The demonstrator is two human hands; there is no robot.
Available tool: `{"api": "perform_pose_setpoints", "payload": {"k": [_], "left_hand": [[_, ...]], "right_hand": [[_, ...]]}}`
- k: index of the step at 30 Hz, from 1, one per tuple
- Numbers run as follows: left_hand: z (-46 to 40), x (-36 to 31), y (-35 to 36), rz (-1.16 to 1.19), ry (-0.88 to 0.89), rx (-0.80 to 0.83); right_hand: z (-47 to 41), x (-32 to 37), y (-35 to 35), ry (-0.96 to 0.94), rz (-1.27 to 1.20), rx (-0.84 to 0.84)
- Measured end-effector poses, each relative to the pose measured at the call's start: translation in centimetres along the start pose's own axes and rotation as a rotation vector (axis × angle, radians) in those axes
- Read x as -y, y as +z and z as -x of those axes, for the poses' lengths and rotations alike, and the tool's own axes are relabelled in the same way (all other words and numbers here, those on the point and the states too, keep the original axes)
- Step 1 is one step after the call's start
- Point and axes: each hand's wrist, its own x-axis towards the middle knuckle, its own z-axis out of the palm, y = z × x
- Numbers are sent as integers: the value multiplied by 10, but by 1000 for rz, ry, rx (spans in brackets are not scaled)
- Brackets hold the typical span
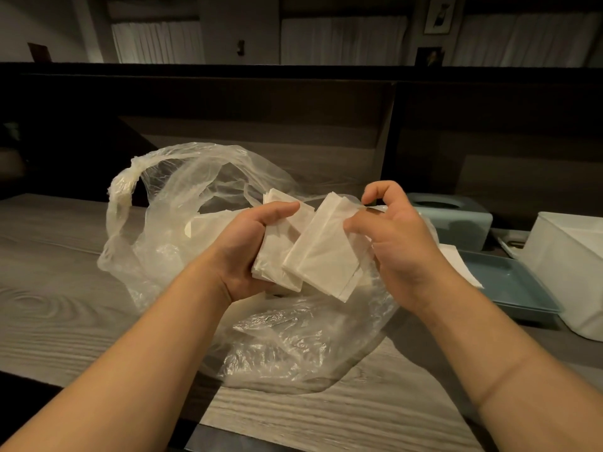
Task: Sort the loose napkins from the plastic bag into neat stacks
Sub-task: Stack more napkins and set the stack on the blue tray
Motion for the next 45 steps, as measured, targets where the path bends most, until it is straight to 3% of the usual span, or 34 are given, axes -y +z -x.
{"api": "perform_pose_setpoints", "payload": {"k": [9, 15, 21, 24, 41, 45], "left_hand": [[3, -1, 4, -4, -19, 51], [1, 0, 1, -30, -35, 39], [-2, 0, -1, 26, -36, 16], [-3, 0, -2, 43, -32, 1], [-2, 0, -2, 28, -70, -15], [-2, 0, 1, -11, -78, 18]], "right_hand": [[-1, -1, 1, -58, 59, 32], [0, 2, 1, 31, 78, 31], [1, 2, -8, 49, 182, 293], [1, 1, -11, 35, 209, 346], [-2, 2, -13, -165, 260, 164], [-1, 9, -18, -139, 205, 291]]}}
